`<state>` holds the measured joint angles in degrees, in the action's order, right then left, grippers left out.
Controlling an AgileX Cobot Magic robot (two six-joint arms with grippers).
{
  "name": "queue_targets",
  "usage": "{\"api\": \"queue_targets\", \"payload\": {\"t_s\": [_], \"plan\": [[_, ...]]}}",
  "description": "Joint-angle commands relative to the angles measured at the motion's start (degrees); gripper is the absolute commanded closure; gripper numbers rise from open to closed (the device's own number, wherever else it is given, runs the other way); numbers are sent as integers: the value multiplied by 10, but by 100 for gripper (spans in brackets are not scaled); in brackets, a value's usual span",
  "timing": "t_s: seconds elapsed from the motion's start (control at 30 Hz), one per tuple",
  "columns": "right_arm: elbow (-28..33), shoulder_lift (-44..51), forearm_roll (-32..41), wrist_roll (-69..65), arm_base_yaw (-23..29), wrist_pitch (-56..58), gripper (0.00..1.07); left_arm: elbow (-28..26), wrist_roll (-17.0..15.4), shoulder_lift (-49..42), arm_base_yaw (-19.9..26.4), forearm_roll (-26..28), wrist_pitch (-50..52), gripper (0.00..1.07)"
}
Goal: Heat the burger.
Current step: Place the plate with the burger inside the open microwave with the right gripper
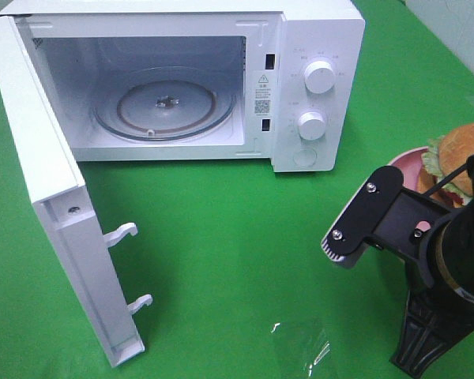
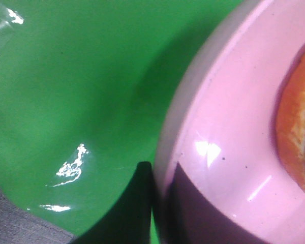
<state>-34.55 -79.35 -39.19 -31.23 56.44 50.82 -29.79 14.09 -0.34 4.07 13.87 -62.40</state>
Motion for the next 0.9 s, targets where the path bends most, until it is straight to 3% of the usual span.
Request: {"api": "queue_targets", "payload": {"t_s": [0.03, 0.27, 0.5, 0.9], "plan": [[1, 7, -42, 14, 17, 17, 107, 1, -2, -10, -1, 1, 9, 9], [1, 7, -67, 48, 50, 0, 107, 1, -2, -10, -1, 1, 9, 9], [1, 7, -69, 77, 50, -15, 107, 1, -2, -10, -1, 1, 9, 9], [1, 7, -72, 251, 50, -104, 107, 1, -2, -10, -1, 1, 9, 9]]}}
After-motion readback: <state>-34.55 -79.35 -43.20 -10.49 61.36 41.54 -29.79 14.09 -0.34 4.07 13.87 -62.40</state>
